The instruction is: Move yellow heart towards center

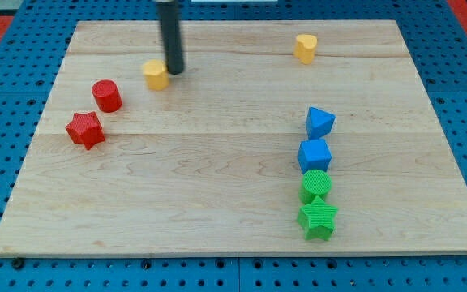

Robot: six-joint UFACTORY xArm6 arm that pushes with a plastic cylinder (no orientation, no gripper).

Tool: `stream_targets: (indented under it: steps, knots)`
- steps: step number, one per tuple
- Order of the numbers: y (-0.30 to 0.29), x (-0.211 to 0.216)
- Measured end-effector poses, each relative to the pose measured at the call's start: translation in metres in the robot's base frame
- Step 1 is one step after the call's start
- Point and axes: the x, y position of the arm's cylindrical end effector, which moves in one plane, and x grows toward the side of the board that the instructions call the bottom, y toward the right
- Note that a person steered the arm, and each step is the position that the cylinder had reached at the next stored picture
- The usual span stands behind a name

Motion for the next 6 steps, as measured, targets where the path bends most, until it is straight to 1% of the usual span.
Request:
stream_targets:
  steps: [1, 2, 3, 4, 5, 6]
  knots:
    - [0.057, 0.000]
    - [0.180, 0.012]
    - [0.316, 0.001]
    - [0.339, -0.045]
    - [0.264, -0.037]
    - [0.163, -0.031]
